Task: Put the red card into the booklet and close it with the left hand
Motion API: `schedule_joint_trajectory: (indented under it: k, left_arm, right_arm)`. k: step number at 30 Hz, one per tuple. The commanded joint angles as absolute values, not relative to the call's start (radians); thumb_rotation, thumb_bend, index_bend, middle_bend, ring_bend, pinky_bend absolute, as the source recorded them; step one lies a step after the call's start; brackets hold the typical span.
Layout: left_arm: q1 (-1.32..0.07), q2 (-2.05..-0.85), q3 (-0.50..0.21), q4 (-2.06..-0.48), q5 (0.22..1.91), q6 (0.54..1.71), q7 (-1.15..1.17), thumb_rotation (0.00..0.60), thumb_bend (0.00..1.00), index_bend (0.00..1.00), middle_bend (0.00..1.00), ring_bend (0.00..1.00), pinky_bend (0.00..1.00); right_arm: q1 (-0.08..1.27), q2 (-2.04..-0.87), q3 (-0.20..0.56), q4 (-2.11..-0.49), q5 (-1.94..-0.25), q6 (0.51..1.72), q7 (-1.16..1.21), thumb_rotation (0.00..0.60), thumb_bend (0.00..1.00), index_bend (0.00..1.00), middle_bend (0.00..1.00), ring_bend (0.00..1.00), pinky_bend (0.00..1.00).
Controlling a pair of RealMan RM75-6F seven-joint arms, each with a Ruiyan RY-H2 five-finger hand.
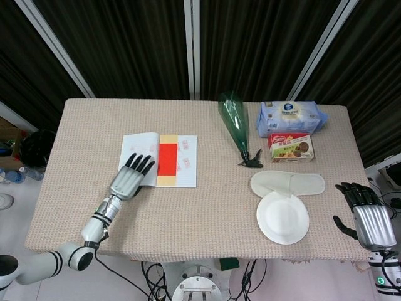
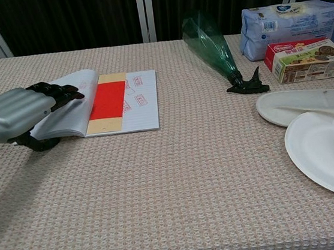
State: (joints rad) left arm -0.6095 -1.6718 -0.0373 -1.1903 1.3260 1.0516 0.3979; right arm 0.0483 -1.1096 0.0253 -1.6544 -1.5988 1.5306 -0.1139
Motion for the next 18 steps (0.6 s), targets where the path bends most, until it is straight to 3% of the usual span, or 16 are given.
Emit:
schedule_joint_trajectory:
  k: [1,7,18]
  left_arm:
    - [-0.613,-1.687,-0.048,-1.17,1.329,1.052,0.382,0.6,0.23,0.05,0.0,0.0,0.05]
    - [-0.608,-1.726,-0.054,-1.091,1.371,1.102,0.344,0.6,0.23,0.05,0.0,0.0,0.05]
    - [-0.586,-1.805,-0.064,-0.91,1.494,1.303,0.24,0.6,0.27,0.05,0.0,0.0,0.05]
  right_arm:
    - [0.048,-1.11,0.025,-1.654,-1.6,1.532,-0.114,0.6,0.21,0.21,0.17,0.14,0.2]
    - [0.041,-1.108,0.022,-1.653,-1.601,1.54,-0.11,0.6,0.21,0.21,0.17,0.14,0.2]
    - [0.037,-1.109,0.021,-1.649,-1.609,1.549,-0.105,0.6,0.21,0.21,0.17,0.14,0.2]
